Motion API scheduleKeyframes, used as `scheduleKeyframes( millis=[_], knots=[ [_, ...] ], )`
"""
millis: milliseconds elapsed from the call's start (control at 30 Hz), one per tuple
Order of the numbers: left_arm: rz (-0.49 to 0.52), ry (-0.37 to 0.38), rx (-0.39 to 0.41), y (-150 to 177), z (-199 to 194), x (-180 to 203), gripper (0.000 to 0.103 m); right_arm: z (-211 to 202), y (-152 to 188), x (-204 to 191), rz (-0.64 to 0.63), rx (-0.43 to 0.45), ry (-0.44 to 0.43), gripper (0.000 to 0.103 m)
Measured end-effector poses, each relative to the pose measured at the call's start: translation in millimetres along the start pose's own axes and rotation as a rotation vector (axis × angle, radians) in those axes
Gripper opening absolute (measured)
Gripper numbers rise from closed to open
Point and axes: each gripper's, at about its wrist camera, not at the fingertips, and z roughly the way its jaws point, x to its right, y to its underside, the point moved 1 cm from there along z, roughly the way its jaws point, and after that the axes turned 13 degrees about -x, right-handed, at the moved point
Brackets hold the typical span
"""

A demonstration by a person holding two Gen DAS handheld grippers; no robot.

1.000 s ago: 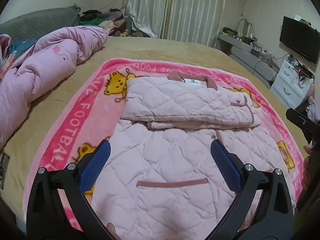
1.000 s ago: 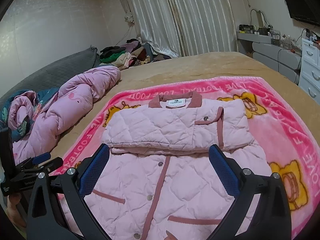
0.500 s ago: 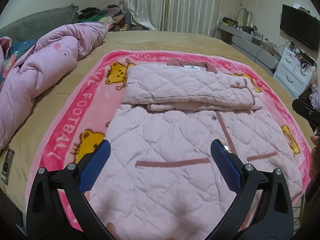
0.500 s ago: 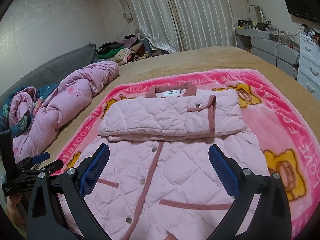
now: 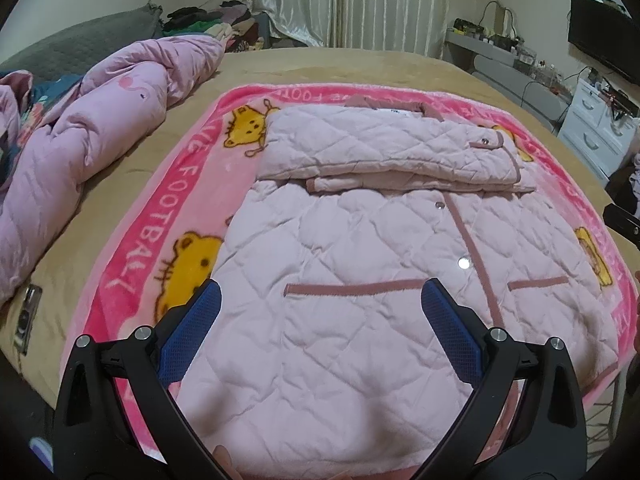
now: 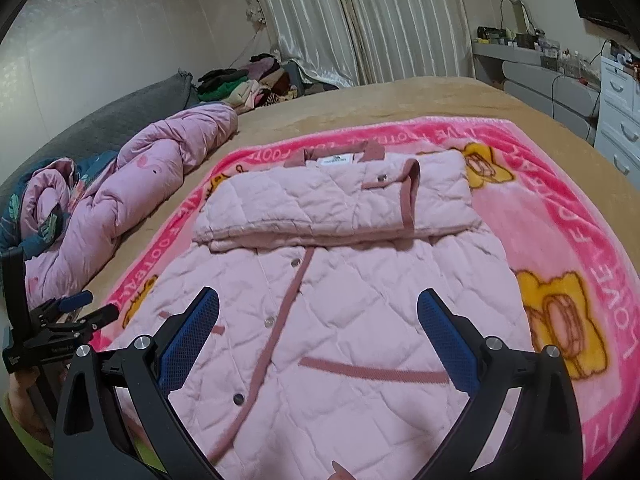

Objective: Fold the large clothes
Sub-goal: 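Move both tools along the jacket toward its ribbed hem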

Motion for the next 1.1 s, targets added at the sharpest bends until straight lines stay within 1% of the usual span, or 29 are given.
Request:
scheduleKeyframes(
  millis=[267,467,733,1100],
  knots=[
    [-0.013,-0.034,-0.034,15,7,-5,0.094,-3,15,10,-0.008,-0.033,0.021,0.099],
    [-0.024,-0.056,-0.059,26,13,-12,0.094,-1,25,26,0.019,-0.065,0.041,0.099],
    [-0.053,-0.076,-0.096,39,23,-26,0.094,1,33,37,0.032,-0.085,0.062,0.099],
    [-0.147,-0.089,-0.146,55,31,-64,0.094,5,45,42,0.035,-0.108,0.065,0.099]
  ],
)
